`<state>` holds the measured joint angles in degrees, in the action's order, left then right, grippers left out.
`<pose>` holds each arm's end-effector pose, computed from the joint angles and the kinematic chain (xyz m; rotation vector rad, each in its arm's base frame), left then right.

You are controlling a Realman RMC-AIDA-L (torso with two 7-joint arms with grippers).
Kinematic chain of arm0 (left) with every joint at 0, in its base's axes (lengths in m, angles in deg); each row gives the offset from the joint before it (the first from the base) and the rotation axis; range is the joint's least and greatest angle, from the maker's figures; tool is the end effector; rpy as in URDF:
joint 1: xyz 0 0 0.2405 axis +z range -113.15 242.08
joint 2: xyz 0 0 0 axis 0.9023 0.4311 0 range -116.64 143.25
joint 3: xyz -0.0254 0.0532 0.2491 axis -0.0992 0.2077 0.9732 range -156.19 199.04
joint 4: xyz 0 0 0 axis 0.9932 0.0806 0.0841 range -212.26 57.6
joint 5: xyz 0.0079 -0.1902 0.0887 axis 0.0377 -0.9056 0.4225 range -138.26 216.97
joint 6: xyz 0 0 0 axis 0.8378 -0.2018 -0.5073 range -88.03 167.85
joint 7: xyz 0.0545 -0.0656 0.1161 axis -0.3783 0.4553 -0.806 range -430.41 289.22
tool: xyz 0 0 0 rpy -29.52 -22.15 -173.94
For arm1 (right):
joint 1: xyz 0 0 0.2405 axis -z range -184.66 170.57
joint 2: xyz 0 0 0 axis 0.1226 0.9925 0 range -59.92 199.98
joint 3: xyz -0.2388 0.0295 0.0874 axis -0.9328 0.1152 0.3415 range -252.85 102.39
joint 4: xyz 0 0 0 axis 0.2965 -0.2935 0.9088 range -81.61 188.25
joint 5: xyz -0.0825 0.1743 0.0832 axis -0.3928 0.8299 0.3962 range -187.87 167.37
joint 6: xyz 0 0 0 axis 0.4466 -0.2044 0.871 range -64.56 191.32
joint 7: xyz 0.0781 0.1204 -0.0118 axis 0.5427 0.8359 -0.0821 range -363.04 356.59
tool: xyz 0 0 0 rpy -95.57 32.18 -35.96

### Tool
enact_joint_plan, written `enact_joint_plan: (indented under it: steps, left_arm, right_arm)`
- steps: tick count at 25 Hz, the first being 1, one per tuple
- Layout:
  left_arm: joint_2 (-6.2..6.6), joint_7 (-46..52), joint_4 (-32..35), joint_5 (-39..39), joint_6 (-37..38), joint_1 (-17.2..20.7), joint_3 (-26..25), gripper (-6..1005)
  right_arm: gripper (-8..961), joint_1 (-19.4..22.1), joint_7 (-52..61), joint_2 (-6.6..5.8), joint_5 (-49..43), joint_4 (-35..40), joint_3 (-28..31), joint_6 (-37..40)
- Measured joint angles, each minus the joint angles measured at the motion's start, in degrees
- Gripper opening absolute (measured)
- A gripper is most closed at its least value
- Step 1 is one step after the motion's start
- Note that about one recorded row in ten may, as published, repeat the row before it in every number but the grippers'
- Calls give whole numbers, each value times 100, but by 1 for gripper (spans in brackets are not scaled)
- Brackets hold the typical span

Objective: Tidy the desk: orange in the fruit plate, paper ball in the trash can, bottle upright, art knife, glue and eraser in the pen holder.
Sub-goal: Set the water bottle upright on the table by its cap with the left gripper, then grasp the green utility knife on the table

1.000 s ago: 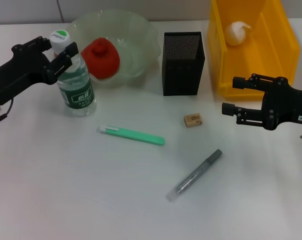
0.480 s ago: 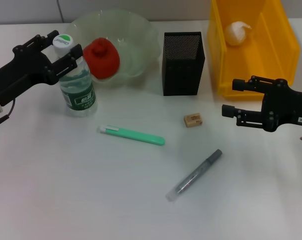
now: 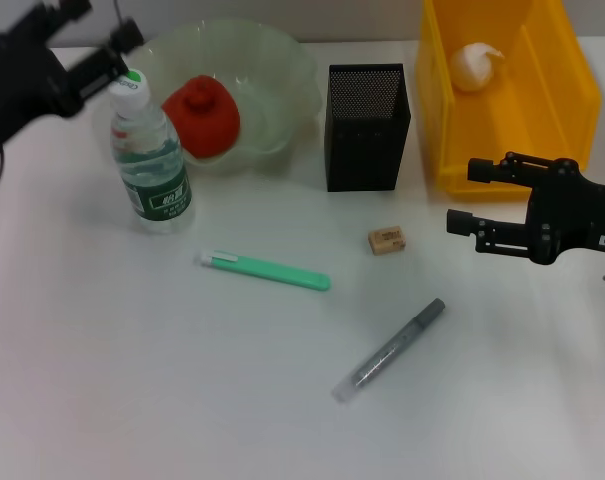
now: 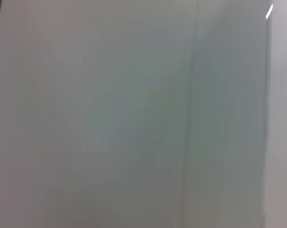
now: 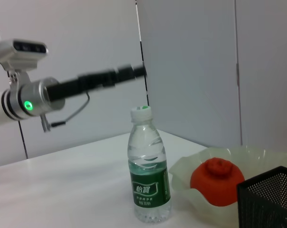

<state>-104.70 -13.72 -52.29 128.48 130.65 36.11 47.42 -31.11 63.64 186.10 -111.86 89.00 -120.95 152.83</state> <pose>-0.2718 0.3387 0.0480 -2.1176 -0.3877 -1.1534 0.2828 0.3123 0.0170 -2.6320 0.4202 0.7716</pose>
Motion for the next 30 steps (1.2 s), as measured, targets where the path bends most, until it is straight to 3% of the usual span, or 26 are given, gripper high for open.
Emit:
enact_joint_plan:
  steps: [1, 4, 9, 11, 14, 19, 24, 30]
  left_arm:
    - [0, 0, 0, 0, 0, 0, 0, 780]
    - [25, 786, 459, -85, 931, 28, 81, 784]
    - [155, 1119, 537, -59, 1263, 133, 482, 783]
    - [255, 1181, 479, -8, 1270, 240, 1012, 783]
    - [297, 1215, 472, 10, 1289, 328, 1428, 783]
    - [275, 1145, 468, 84, 1058, 449, 1883, 782]
    - [182, 1137, 437, 565, 749, 459, 1935, 782]
    - [160, 768, 130, 891, 256, 459, 1939, 781]
  right_arm:
    - [746, -4, -2, 0, 0, 0, 4, 18]
    - [746, -17, -5, -2, 0, 0, 8, 36]
    - [745, -52, -3, -26, 0, 0, 9, 40]
    - [745, -68, 10, -33, 0, 0, -6, 49]
    - [745, -71, 30, -49, 0, 0, -10, 85]
    - [745, -71, 96, -71, 0, 0, -2, 128]
    - [745, -58, 131, -102, 0, -1, -28, 131]
    - [745, -55, 79, -119, 0, -176, -41, 113]
